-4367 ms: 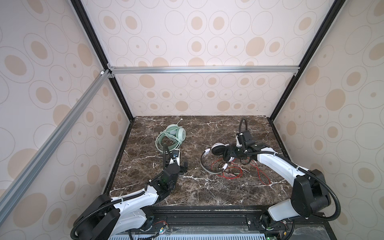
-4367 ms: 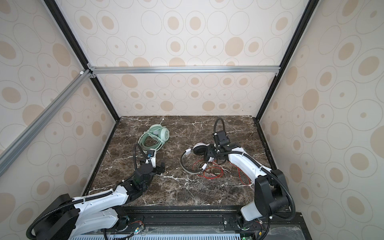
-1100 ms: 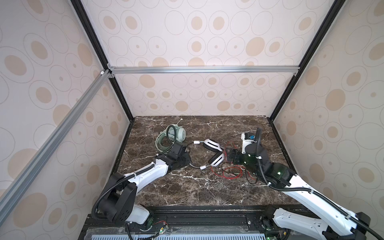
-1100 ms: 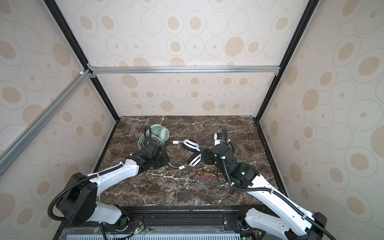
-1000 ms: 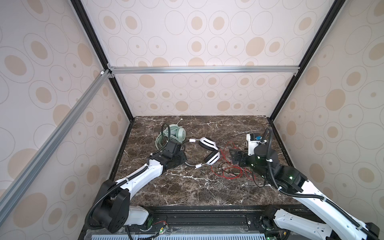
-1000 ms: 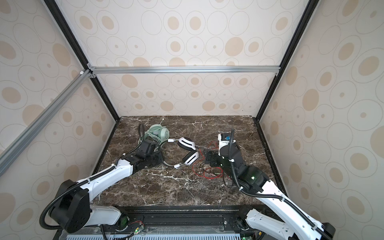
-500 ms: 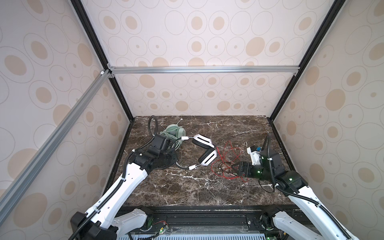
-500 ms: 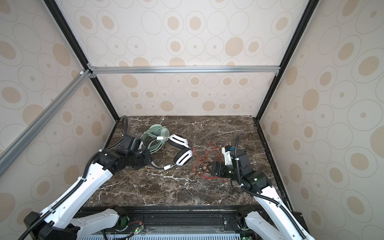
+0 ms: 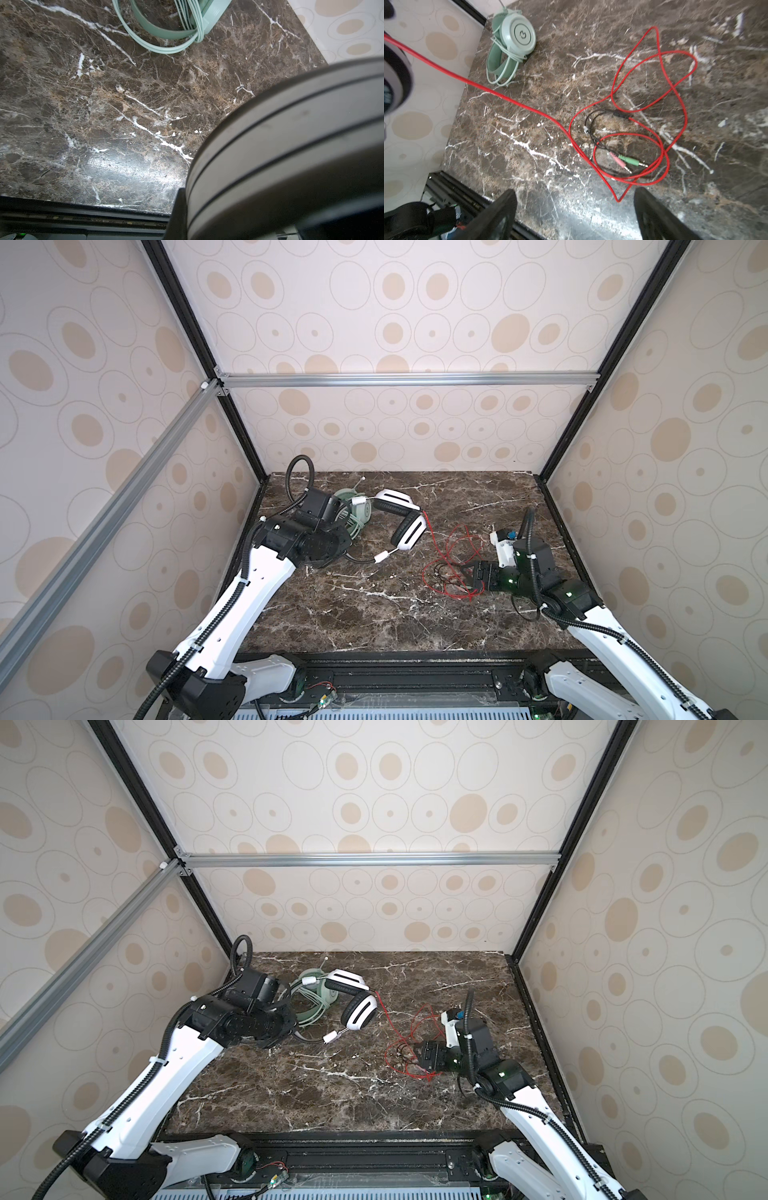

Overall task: Wrap the headphones
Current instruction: 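Lift the white headset with the left gripper while the right reaches the red cable, then grasp the red cable with the right gripper and lift it up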

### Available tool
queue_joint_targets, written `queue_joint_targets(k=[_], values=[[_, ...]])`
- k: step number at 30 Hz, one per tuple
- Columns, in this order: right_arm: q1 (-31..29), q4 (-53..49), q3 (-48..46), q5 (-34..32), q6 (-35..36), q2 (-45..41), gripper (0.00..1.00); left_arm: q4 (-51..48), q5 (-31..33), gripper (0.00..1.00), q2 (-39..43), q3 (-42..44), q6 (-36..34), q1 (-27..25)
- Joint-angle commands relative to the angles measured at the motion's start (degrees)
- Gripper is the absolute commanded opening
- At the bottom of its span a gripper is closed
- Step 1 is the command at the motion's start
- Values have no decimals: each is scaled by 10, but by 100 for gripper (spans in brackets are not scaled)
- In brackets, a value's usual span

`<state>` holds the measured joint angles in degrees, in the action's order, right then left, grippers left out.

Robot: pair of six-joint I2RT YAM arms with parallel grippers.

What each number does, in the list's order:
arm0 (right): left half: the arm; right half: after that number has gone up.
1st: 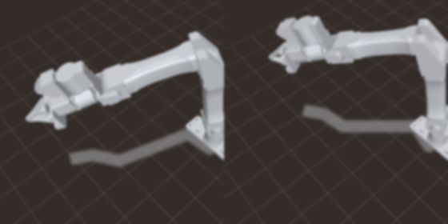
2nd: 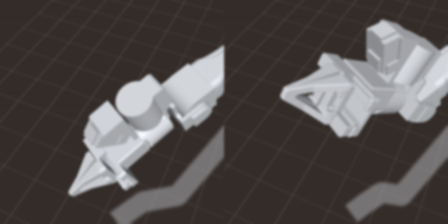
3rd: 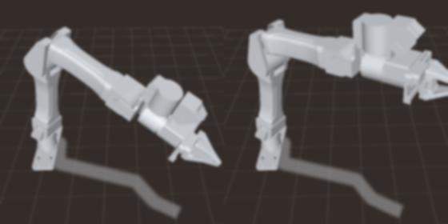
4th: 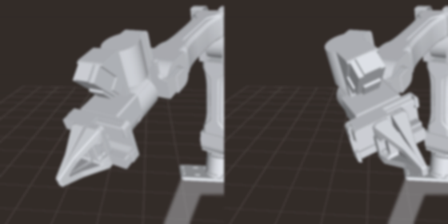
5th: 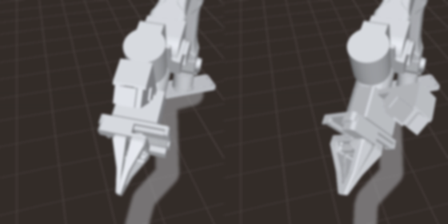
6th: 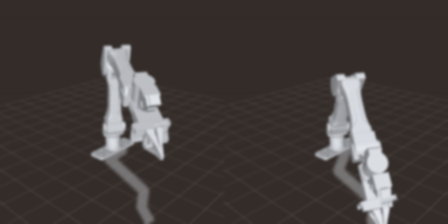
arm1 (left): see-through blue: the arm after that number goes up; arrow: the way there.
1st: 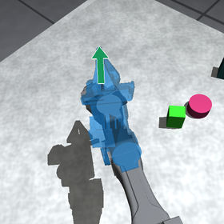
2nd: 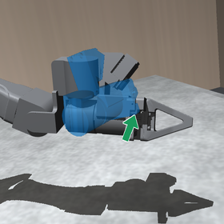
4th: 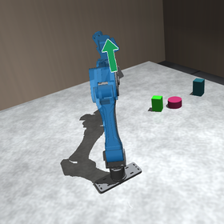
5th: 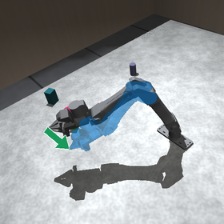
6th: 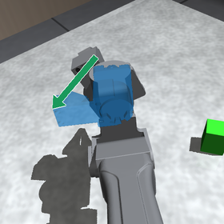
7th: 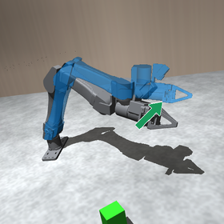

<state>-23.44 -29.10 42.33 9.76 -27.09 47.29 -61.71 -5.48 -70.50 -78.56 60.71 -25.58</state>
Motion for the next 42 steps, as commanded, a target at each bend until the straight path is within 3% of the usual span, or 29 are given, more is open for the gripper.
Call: queue_joint_targets(k=[1, 7, 14, 19, 24, 27, 37, 42], values=[[2, 62, 13, -49, 16, 13, 91, 54, -20, 0, 15, 11, 9, 6], [2, 34, 37, -77, 30, 70, 90, 18, -39, 0, -28, -18, -8, 21], [2, 200, -37, 99, 60, 84, 85, -87, -73, 0, -100, -96, -49, 29], [3, 162, -45, 34, 59, 107, 80, -95, -95, 0, -117, -152, -60, 32], [7, 130, -42, 36, 66, 125, 76, -84, -107, 0, -118, -198, -55, 36], [17, 114, -50, 27, 70, 107, 75, -154, -82, 0, -146, -252, -56, 42], [49, 151, -123, 127, 53, 103, 74, -162, -129, 0, -174, -293, -52, 70], [49, 169, -147, 137, 53, 121, 63, -162, -137, 0, -182, -335, -46, 81]])
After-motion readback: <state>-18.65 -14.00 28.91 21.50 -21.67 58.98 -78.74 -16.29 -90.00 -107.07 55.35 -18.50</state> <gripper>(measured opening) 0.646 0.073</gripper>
